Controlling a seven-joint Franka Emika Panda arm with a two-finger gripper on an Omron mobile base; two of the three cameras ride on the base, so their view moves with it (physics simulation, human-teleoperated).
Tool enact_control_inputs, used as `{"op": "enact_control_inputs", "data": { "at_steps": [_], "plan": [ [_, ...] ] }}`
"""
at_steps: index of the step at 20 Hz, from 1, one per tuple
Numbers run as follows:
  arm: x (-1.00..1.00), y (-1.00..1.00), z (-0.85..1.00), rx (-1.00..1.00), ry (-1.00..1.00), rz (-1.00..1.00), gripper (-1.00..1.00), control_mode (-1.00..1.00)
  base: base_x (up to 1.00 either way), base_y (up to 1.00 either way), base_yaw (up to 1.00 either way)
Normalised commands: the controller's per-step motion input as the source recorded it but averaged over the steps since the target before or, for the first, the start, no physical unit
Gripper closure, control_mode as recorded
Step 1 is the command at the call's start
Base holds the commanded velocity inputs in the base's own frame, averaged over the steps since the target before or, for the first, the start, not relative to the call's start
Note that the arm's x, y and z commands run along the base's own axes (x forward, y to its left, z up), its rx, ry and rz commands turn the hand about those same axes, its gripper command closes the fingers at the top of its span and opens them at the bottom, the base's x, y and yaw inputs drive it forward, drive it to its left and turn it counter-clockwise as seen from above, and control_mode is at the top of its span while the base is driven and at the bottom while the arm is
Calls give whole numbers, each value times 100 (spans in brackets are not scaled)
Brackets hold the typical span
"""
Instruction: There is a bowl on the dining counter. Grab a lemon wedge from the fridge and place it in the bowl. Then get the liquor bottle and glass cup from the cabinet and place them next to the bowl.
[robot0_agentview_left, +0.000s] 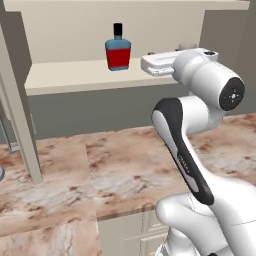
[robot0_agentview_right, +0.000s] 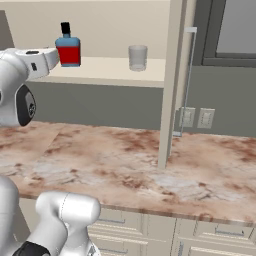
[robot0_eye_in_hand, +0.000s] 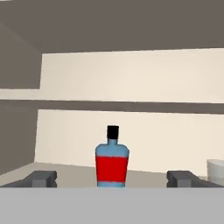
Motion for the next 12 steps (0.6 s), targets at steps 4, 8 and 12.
{"op": "enact_control_inputs", "data": {
  "at_steps": [4,8,12],
  "plan": [
    [29,0,0,0,0,0,-100,-100,0,0,0],
    [52,0,0,0,0,0,-100,-100,0,0,0],
    [52,0,0,0,1,0,-100,-100,0,0,0]
  ]
}}
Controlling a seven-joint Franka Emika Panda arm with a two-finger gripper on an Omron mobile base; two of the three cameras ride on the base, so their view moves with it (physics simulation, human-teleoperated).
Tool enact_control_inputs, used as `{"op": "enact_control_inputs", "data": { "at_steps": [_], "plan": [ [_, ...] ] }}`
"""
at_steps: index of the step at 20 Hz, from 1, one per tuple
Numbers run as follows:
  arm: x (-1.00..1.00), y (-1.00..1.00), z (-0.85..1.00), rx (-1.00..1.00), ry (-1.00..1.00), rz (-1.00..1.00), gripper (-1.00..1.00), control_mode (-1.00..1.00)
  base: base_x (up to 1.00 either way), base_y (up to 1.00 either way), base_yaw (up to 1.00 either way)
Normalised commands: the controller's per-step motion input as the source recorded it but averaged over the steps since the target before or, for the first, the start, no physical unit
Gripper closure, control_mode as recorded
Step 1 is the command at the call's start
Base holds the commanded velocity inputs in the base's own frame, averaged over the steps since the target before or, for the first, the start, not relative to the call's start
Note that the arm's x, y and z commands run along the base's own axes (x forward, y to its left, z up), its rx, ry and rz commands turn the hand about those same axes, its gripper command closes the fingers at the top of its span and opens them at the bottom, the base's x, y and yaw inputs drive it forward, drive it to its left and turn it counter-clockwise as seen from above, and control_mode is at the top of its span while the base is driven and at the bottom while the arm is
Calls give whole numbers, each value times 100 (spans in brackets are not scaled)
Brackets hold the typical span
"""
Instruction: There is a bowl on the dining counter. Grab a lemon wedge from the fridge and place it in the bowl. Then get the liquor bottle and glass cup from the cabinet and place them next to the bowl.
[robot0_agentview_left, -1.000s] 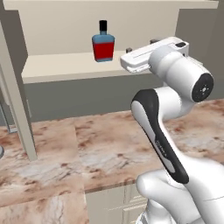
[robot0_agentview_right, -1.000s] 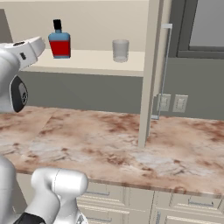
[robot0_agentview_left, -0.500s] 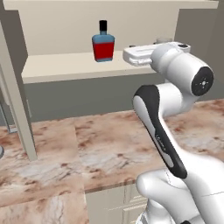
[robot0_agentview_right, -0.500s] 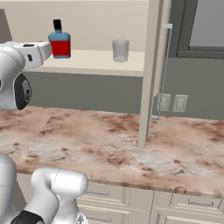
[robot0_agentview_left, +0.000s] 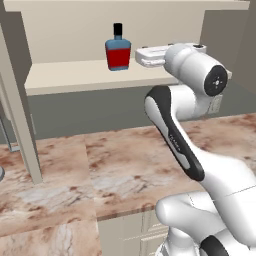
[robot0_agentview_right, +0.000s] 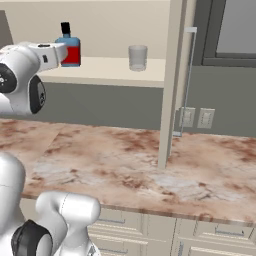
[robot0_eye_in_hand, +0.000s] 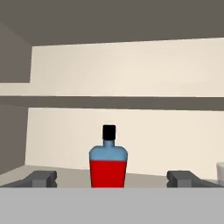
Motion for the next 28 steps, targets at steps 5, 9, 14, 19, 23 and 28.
{"op": "enact_control_inputs", "data": {
  "at_steps": [5,9,14,19,23,28],
  "plan": [
    [45,4,-1,0,5,0,-100,-100,0,0,0],
    [45,8,-1,0,7,0,-100,-100,0,0,0],
    [45,11,5,0,4,0,-100,-100,0,0,0],
    [47,15,13,0,3,0,-100,-100,0,0,0],
    [45,14,4,0,3,0,-100,-100,0,0,0],
    [44,15,0,0,4,0,-100,-100,0,0,0]
  ]
}}
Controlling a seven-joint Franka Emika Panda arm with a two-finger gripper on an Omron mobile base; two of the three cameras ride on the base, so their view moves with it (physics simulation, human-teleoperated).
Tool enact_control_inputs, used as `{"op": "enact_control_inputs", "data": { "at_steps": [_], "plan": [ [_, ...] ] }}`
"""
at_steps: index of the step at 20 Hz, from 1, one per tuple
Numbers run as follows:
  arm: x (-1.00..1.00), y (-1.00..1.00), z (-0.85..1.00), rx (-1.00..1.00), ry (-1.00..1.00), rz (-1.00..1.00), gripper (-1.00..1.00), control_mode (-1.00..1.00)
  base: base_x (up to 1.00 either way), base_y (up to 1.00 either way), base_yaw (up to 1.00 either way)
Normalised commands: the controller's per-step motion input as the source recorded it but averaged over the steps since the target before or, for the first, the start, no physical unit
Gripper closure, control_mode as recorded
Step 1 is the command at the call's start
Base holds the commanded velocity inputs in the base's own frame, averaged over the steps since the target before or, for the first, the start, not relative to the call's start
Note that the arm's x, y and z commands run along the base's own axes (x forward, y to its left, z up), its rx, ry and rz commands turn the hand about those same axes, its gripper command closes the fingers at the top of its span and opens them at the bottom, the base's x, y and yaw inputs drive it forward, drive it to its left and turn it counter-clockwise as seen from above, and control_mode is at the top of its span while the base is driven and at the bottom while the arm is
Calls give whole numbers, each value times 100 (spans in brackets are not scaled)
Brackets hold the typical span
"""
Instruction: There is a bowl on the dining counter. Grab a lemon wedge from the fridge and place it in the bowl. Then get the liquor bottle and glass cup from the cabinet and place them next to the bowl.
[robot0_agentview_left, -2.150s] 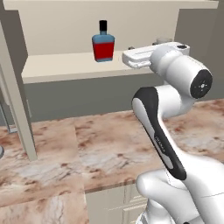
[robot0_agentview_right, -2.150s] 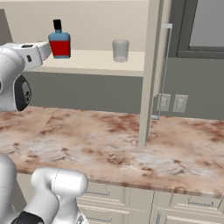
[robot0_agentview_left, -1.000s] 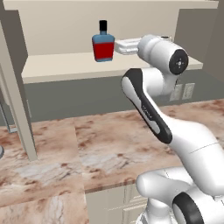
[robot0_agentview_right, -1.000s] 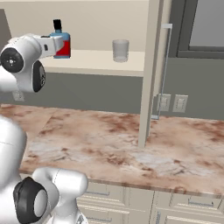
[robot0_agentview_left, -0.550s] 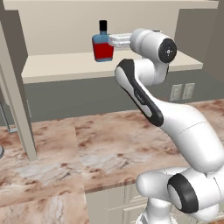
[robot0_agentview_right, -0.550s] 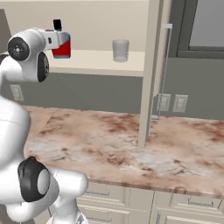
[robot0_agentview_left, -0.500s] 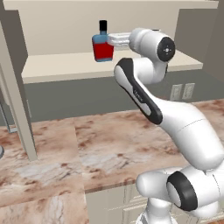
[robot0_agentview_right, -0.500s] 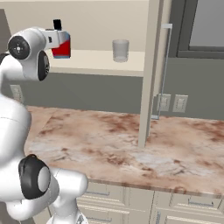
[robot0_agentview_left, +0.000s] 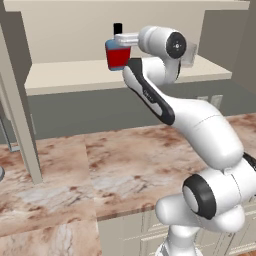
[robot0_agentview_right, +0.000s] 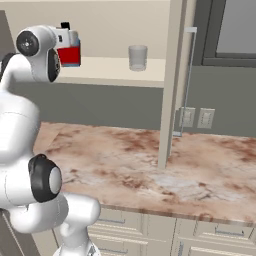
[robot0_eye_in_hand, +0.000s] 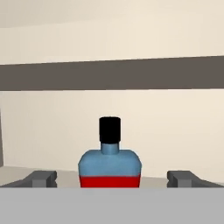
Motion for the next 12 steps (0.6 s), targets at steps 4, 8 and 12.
{"op": "enact_control_inputs", "data": {
  "at_steps": [4,8,12],
  "plan": [
    [43,12,10,2,5,0,-100,-100,0,0,0],
    [40,8,11,1,5,0,-100,-100,0,0,0],
    [35,1,1,0,1,0,-100,-100,0,0,0]
  ]
}}
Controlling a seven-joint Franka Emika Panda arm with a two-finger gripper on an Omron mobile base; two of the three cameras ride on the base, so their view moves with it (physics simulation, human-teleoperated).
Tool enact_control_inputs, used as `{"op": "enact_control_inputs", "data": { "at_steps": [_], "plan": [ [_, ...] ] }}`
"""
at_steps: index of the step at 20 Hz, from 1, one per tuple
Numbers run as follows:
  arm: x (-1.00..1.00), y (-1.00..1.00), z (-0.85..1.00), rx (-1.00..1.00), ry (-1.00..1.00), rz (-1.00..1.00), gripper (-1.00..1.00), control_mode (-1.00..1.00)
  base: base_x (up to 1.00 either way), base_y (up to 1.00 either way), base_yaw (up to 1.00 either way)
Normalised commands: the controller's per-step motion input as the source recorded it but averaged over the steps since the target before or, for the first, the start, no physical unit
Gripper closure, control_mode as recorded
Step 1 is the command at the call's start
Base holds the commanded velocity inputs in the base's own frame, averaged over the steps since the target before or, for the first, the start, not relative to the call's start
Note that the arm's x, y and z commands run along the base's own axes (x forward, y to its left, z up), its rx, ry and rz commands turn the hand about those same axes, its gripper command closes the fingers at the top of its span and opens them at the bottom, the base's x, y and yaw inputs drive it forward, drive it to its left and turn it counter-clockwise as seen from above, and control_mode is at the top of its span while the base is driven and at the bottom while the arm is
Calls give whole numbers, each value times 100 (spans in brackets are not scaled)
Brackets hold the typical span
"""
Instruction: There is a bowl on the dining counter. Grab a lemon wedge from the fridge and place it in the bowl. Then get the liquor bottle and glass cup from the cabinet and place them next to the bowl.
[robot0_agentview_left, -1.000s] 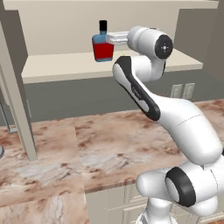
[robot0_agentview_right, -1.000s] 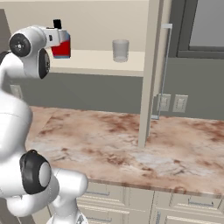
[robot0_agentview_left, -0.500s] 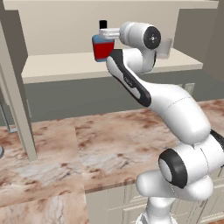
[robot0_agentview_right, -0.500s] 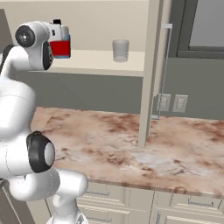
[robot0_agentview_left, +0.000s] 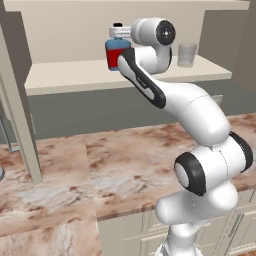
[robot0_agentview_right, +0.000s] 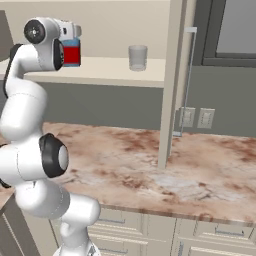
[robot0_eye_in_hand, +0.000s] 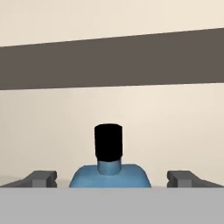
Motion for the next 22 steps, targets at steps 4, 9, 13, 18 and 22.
{"op": "enact_control_inputs", "data": {
  "at_steps": [4,9,13,18,22],
  "plan": [
    [32,1,-5,0,0,0,-100,-100,0,0,0],
    [34,6,0,0,0,0,-100,-100,0,0,0],
    [28,9,0,0,0,0,-100,-100,0,0,0],
    [26,11,-3,0,0,0,-100,-100,0,0,0],
    [23,12,-13,0,0,1,-100,-100,0,0,0]
  ]
}}
